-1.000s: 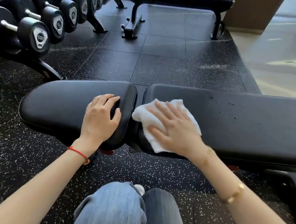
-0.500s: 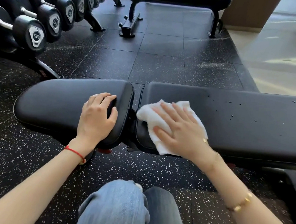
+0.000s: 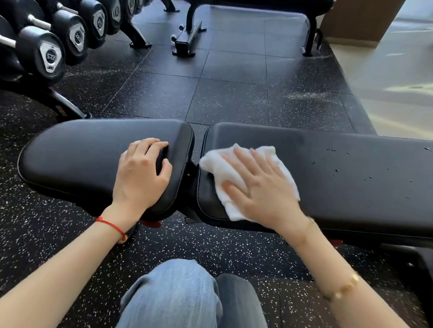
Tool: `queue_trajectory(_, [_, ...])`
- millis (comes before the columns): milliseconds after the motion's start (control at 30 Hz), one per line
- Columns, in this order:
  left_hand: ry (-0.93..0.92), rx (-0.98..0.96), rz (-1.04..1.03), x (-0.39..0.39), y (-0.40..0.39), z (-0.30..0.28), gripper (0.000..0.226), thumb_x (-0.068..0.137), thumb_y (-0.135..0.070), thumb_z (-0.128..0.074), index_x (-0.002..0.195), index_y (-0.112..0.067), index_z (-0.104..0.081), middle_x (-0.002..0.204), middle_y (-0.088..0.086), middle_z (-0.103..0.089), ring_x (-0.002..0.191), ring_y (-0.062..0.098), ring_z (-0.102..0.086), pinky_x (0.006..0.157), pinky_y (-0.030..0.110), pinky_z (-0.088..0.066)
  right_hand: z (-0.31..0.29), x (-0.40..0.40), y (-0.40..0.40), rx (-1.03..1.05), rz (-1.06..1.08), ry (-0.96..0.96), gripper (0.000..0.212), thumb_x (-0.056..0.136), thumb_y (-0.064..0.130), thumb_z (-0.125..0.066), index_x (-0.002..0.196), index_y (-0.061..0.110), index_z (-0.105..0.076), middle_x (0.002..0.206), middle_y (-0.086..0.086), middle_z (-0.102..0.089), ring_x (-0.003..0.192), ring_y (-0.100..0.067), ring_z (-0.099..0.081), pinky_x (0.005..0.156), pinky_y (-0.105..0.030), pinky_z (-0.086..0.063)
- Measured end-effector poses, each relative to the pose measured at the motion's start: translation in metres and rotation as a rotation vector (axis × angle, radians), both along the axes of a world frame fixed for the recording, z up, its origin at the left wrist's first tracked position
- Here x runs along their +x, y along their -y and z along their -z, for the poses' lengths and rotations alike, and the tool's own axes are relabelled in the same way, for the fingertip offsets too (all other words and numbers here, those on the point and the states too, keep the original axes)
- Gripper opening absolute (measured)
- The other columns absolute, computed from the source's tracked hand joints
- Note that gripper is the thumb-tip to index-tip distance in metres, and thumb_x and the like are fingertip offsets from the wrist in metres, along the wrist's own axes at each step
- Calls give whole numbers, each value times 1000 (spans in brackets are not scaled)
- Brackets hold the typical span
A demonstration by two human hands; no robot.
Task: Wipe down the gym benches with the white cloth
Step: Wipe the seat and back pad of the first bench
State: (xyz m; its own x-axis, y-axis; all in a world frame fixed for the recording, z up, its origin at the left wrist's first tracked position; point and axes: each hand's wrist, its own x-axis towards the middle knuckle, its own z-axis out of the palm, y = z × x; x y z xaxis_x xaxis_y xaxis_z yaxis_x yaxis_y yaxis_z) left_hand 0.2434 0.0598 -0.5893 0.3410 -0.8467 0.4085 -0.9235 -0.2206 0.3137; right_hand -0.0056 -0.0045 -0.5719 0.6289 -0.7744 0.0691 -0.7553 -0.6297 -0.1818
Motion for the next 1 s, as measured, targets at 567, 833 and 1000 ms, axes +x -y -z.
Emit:
queue_trajectory(567, [-9,-3,1,1,0,2,36,91,-22,-57,126,-15,-61,130,3,-59,124,26,-48,105,42,-38,2,-11,-6,4,-34,22,66,95,66,-18,156,40,-17,165,15,-14,152,-15,-10,123,-43,-9])
queue_trajectory(833, [-13,-22,-17,-1,2,2,36,89,-21,-58,123,-15,-63,128,4,-61,123,25,-50,104,42,-39,-8,-12,80,24,331,-60,63,101,58,-25,157,33,-14,166,6,-11,153,-20,-6,121,-43,-2])
queue_trajectory(1000, [-20,-28,-6,-1,1,1,36,89,-22,-59,123,-15,-63,128,3,-62,123,25,-50,104,42,-39,-4,41,35,7,39,-45,64,100,58,-29,158,31,-16,166,5,-11,152,-22,-8,121,-45,-3])
